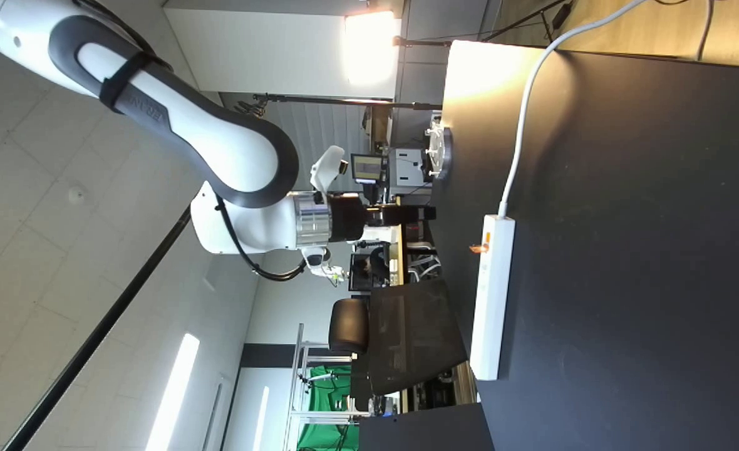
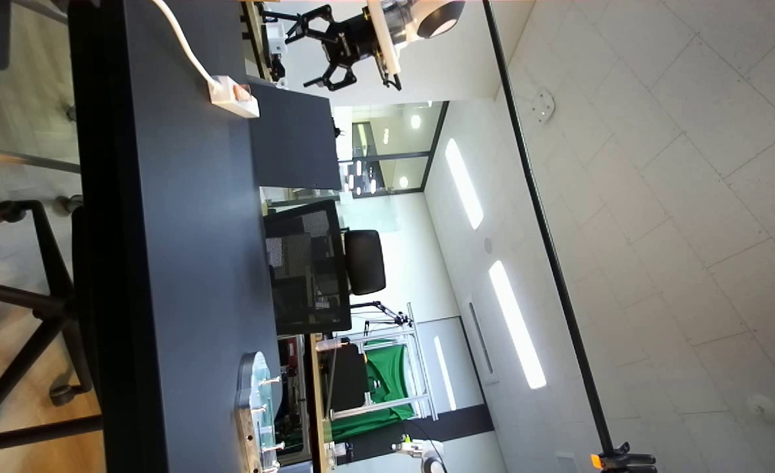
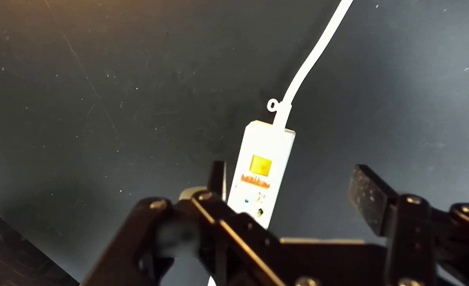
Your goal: Turn on the main adapter switch
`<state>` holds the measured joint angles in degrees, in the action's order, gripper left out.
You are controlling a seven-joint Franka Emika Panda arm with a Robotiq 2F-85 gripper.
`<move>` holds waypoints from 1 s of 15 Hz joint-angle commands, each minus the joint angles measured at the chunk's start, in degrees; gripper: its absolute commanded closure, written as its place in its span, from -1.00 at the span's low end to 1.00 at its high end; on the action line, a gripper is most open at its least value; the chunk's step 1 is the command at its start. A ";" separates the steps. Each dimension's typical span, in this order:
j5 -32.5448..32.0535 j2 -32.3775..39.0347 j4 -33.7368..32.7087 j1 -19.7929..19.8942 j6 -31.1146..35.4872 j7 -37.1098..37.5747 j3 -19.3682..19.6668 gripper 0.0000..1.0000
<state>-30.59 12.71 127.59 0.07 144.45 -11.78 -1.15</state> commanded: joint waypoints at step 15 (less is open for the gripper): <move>0.99 12.89 -12.30 -2.36 -0.64 2.39 3.58 1.00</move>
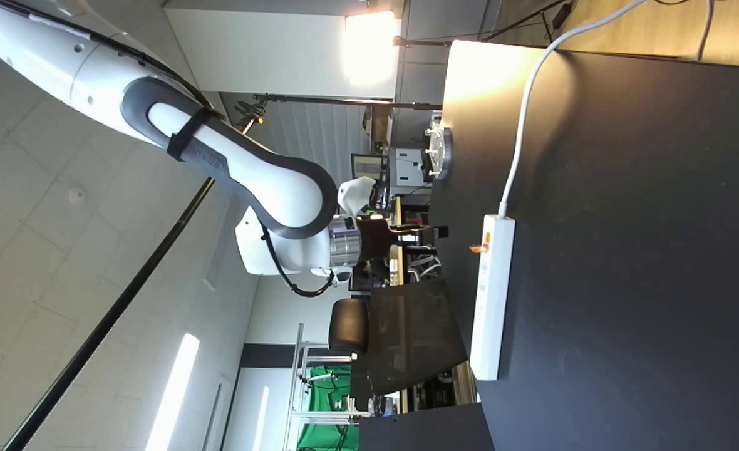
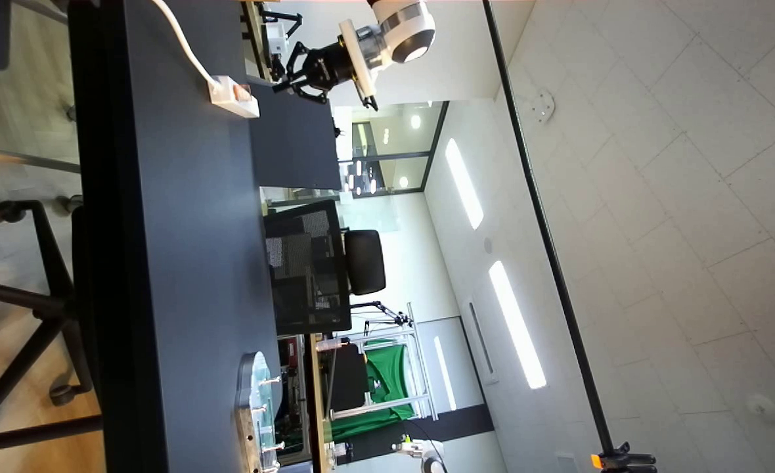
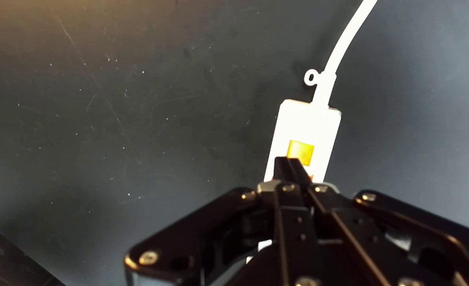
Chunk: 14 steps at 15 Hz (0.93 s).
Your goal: Turn on the main adapter switch
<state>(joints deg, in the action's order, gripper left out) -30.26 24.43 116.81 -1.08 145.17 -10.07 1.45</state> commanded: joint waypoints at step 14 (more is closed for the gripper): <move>7.75 5.75 -1.73 -1.56 6.11 6.33 2.54 1.00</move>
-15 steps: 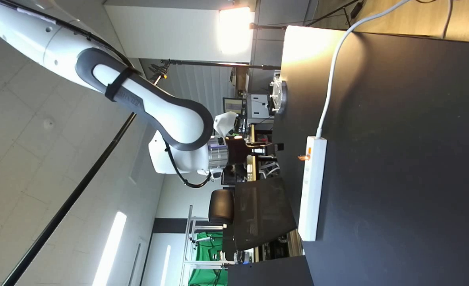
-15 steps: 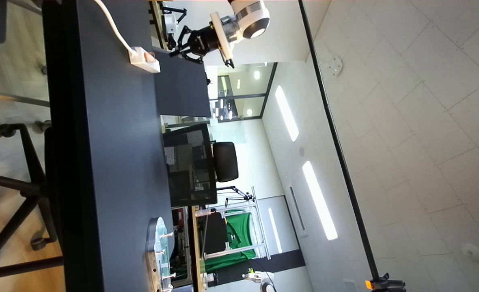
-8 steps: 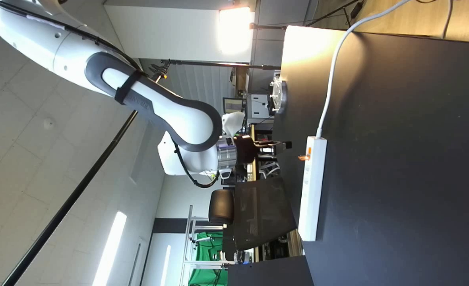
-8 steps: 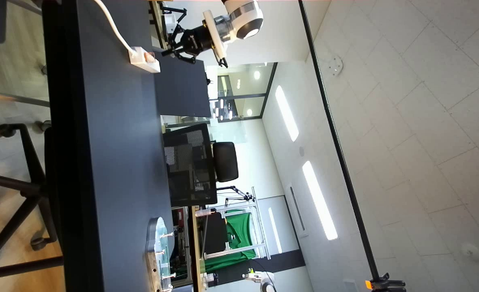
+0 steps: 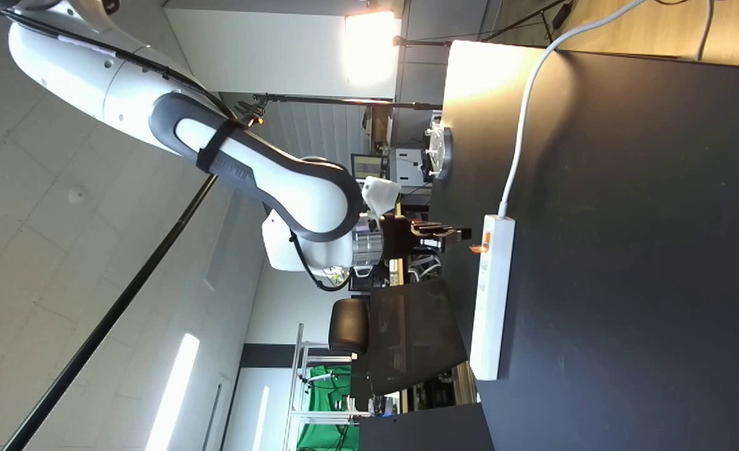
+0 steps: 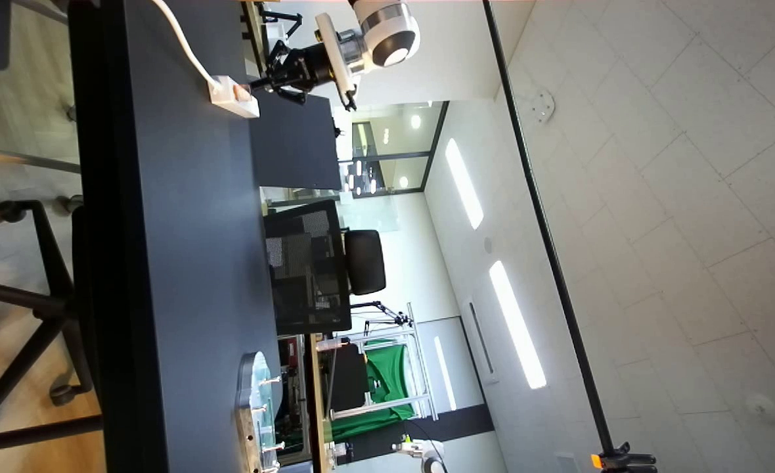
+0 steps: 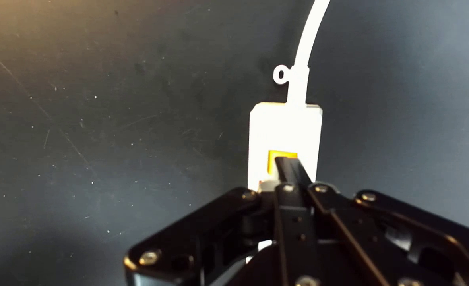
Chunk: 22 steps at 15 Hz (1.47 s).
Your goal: Turn on the main adapter switch
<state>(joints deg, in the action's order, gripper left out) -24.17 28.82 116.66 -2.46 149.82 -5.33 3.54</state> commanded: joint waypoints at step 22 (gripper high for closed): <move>4.78 7.51 -6.77 -0.40 1.64 -1.12 0.60 1.00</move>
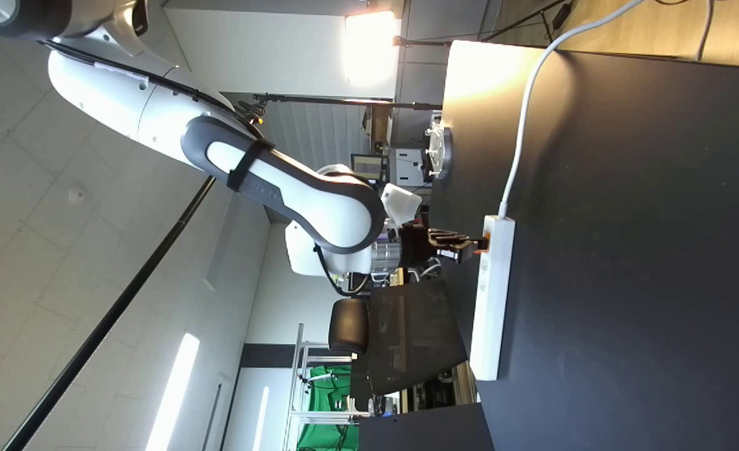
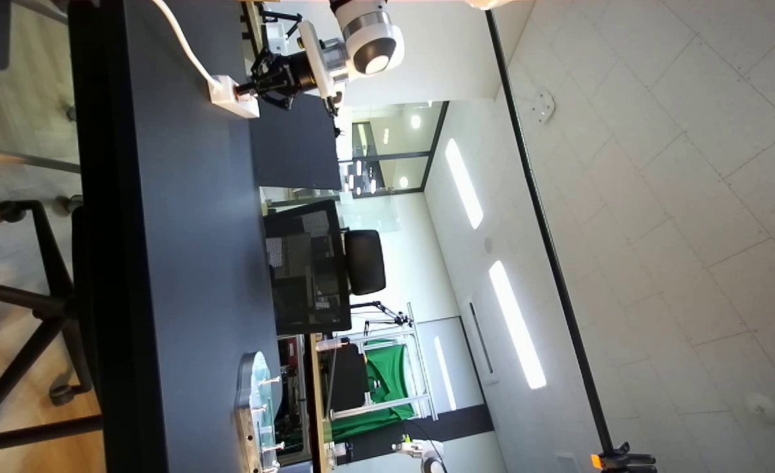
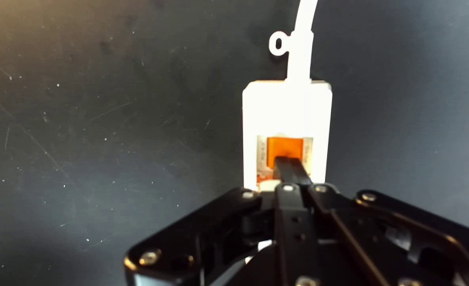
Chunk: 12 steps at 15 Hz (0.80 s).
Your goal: Turn on the main adapter switch
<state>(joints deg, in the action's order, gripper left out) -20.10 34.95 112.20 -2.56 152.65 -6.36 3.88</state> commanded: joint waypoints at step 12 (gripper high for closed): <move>0.05 0.82 -1.08 -0.85 -1.18 0.65 1.05 1.00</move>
<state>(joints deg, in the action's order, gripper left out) -20.15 35.25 111.61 -2.84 152.02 -6.36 4.25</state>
